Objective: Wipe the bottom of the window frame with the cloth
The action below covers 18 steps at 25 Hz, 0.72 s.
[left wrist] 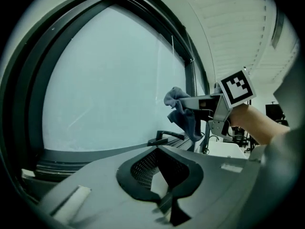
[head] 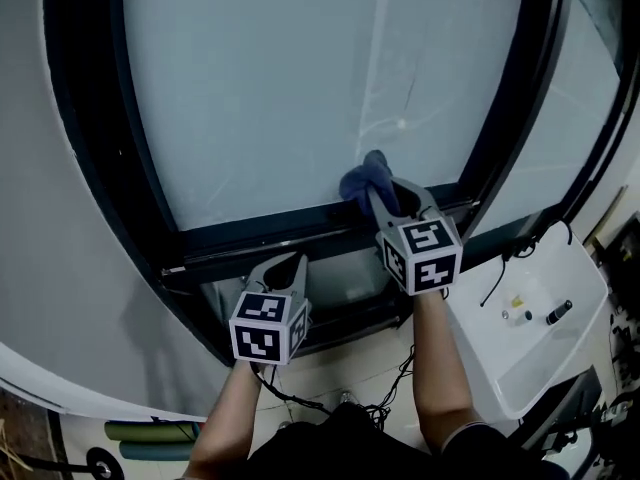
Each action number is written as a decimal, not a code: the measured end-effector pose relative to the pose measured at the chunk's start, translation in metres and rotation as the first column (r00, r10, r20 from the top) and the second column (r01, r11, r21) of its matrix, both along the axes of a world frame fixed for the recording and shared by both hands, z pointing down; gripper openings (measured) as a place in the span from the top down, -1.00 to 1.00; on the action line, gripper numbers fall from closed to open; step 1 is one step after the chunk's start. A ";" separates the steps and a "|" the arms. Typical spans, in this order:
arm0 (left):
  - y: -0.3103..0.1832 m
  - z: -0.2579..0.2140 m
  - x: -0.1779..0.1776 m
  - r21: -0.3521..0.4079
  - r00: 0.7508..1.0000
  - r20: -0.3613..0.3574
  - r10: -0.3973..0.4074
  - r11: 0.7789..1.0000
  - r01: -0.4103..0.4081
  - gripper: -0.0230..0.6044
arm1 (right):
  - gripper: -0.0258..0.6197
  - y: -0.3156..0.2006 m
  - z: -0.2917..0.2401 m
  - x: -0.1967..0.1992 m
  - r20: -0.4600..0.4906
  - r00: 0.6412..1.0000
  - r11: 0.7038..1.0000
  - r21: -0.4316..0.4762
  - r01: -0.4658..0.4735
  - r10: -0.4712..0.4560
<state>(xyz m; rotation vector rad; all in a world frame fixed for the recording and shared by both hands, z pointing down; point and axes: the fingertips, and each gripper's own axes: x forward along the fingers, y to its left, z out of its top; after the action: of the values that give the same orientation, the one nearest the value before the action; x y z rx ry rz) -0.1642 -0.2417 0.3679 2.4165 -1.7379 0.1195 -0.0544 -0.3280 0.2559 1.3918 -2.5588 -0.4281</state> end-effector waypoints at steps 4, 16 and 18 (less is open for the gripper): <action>-0.020 -0.012 0.037 0.032 0.999 0.018 0.032 0.999 -0.032 0.91 | 0.62 -0.020 -0.005 0.039 -0.017 0.999 0.999 0.010 -0.040 0.040; -0.066 0.024 0.085 -0.066 0.998 0.046 -0.050 0.996 0.053 0.91 | 0.62 -0.107 0.119 0.061 -0.171 0.979 0.971 -0.229 0.067 -0.108; -0.066 0.034 0.086 -0.091 0.996 0.051 -0.067 0.993 0.072 0.91 | 0.62 -0.111 0.136 0.052 -0.197 0.970 0.961 -0.263 0.090 -0.145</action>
<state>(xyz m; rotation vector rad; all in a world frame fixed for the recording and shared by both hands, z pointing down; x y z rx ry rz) -0.0781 -0.3075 0.4018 2.3034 -1.7927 0.2451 -0.0027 -0.4393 0.3923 1.0486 -2.4259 -0.2430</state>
